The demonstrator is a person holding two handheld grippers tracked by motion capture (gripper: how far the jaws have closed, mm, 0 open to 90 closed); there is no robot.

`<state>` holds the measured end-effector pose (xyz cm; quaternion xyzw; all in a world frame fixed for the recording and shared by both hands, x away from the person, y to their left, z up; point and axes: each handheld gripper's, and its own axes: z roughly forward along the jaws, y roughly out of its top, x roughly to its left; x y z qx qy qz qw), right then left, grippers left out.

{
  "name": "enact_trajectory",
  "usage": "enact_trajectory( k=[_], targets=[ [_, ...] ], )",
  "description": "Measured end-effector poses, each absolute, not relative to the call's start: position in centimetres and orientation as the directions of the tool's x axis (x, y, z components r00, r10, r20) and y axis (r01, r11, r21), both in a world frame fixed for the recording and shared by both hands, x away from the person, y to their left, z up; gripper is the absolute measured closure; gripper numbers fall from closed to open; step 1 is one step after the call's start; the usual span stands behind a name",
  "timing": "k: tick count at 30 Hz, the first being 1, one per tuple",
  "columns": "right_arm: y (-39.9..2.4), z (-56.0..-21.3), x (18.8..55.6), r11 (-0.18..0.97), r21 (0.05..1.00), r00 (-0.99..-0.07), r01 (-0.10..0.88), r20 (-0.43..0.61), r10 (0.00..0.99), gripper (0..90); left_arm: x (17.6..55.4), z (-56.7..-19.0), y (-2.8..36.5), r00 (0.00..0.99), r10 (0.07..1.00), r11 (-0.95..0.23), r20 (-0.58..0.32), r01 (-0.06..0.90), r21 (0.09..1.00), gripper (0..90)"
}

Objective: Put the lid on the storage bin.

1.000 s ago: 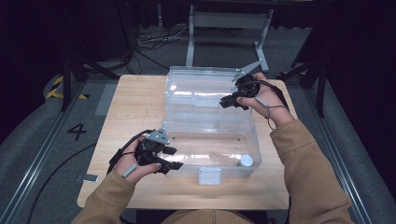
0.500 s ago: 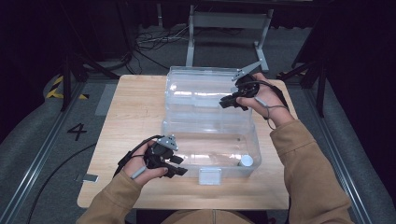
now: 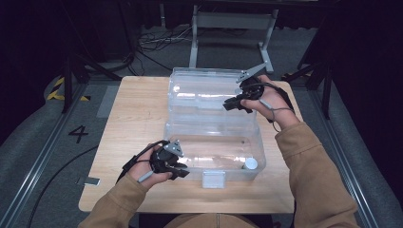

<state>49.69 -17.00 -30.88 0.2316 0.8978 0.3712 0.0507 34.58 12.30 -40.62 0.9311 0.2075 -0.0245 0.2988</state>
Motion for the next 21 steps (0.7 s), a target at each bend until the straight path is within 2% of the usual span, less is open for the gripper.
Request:
enact_trajectory(
  k=[21],
  targets=[
    [-17.2,-30.6,48.2,0.618,0.706,-0.897,0.347,0.056,0.439,80.3,34.7,-40.9,12.3,0.912,0.368,-0.733,-0.184,0.406,0.546,74.4]
  ],
)
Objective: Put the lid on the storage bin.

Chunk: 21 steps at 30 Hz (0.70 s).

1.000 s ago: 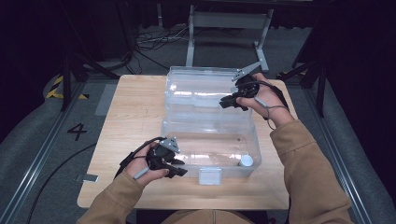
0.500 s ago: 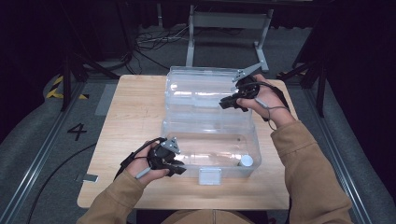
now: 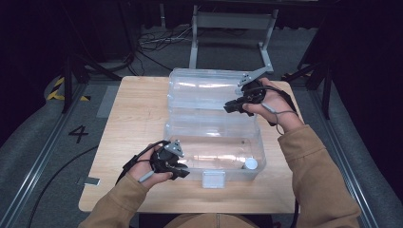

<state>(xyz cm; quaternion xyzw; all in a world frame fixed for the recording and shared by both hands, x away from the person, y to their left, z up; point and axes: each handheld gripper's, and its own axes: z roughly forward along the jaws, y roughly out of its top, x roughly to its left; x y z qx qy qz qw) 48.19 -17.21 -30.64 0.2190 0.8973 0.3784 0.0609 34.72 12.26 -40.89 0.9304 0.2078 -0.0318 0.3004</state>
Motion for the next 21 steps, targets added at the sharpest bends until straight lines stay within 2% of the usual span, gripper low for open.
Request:
enact_trajectory(
  k=[21],
  targets=[
    [-17.5,-30.1,45.9,0.628,0.713,-0.914,0.312,0.046,0.402,81.6,34.7,-40.9,12.3,0.908,0.374,-0.73,-0.186,0.413,0.544,74.1]
  ],
)
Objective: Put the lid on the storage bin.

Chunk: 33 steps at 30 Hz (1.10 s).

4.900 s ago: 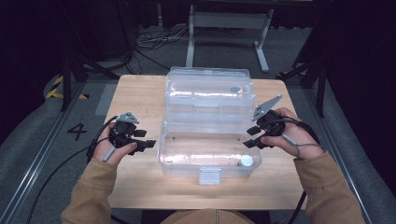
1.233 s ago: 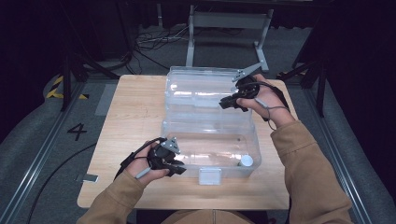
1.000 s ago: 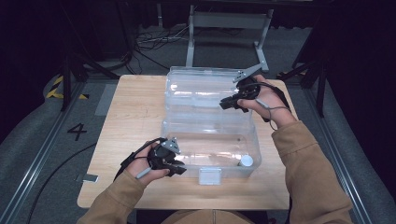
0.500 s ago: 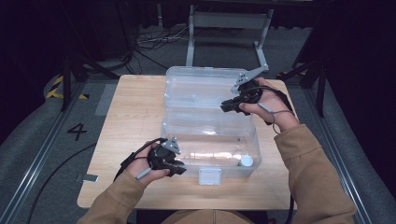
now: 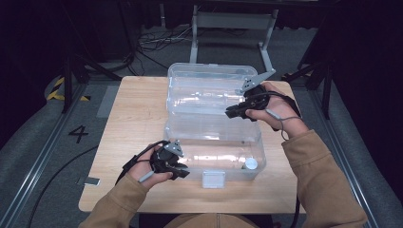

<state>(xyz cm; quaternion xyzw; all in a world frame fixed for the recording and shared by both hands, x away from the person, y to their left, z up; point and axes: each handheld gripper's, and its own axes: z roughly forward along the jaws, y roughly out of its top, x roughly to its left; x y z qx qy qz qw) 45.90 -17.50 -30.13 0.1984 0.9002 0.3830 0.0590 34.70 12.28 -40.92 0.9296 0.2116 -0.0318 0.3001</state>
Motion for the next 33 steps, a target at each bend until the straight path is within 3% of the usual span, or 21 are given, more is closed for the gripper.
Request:
enact_trajectory(
  k=[33],
  targets=[
    [-17.7,-30.1,43.2,0.652,0.713,-0.933,0.257,0.007,0.359,82.9,34.7,-41.0,12.3,0.895,0.393,-0.715,-0.21,0.441,0.543,73.1]
  ],
)
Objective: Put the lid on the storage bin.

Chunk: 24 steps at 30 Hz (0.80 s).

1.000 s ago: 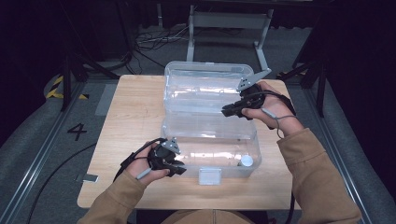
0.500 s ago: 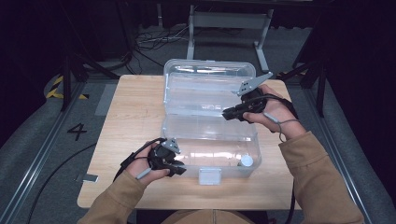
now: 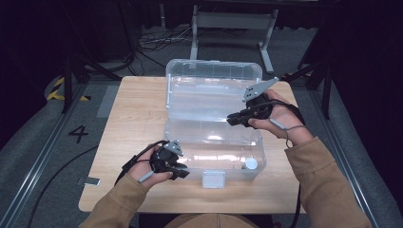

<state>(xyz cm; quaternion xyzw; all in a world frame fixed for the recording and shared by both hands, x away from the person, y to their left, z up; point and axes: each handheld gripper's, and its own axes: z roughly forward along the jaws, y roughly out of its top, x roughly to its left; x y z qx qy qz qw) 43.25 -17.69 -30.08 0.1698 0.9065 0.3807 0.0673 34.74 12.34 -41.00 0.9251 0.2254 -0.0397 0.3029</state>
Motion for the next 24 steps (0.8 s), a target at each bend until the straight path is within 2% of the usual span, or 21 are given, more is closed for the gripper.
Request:
enact_trajectory(
  k=[24],
  targets=[
    [-17.6,-30.3,41.6,0.677,0.7,-0.944,0.228,-0.011,0.329,83.6,34.8,-41.0,12.4,0.891,0.398,-0.712,-0.219,0.451,0.537,72.7]
  ],
)
